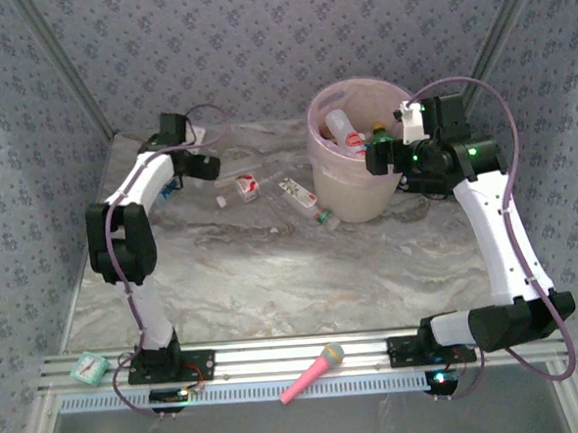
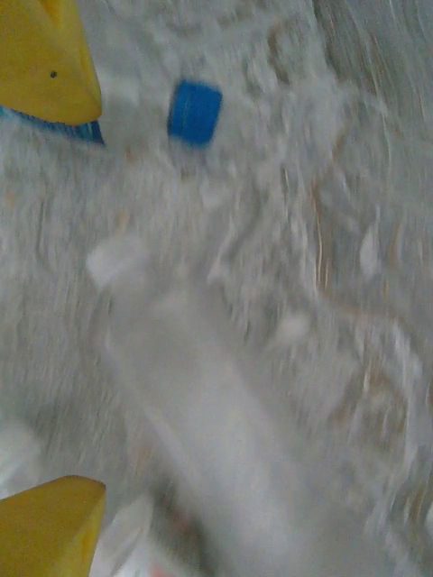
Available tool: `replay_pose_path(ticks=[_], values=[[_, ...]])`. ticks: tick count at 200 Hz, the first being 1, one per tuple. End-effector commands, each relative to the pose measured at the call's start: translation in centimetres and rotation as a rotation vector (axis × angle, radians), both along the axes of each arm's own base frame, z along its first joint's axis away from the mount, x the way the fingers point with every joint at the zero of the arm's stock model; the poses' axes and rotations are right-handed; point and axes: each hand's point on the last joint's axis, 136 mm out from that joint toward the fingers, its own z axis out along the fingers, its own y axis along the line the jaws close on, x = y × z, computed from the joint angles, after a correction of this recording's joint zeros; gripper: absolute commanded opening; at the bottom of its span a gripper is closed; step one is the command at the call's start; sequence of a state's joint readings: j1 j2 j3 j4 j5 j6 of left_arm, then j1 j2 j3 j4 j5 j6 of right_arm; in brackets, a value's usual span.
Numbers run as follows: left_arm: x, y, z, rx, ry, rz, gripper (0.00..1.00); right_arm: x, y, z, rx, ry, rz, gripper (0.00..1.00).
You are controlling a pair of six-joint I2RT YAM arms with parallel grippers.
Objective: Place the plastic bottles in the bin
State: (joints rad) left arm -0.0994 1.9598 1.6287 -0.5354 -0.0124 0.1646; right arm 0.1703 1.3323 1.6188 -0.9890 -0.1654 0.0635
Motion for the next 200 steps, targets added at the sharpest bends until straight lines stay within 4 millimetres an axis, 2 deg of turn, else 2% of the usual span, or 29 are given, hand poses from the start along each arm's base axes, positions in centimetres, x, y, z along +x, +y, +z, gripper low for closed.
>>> replay_pose_path(ticks=[1, 43, 78, 86, 121, 157, 200], values=[[0.0, 3.8, -1.2, -0.015, 0.068, 0.091, 1.00, -0.3, -0.2, 0.5, 0.013, -0.017, -0.009, 0.93], [0.8, 7.7, -3.8, -0.035, 0.125, 0.145, 1.00, -0.1, -0.3, 0.2, 0.007, -0.013, -0.012, 0.93], [1.5, 7.9, -5.9, -0.063, 0.175, 0.130, 1.00, 0.0, -0.5, 0.2, 0.004, -0.015, -0.020, 0.93], [1.0, 8.1, -6.6, -0.053, 0.209, 0.137, 1.00, 0.1, -0.5, 0.2, 0.003, -0.013, -0.022, 0.93], [0.9, 9.4, -7.7, -0.041, 0.226, 0.209, 0.99, 0.0, -0.6, 0.0, -0.004, -0.011, -0.025, 0.93], [0.9, 10.7, -8.2, 0.001, 0.231, 0.267, 0.85, 0.0, -0.5, 0.2, 0.001, -0.017, -0.020, 0.93], [1.1, 11.1, -8.0, -0.004, 0.221, 0.313, 0.66, -0.3, -0.4, 0.3, 0.003, -0.022, -0.014, 0.93]])
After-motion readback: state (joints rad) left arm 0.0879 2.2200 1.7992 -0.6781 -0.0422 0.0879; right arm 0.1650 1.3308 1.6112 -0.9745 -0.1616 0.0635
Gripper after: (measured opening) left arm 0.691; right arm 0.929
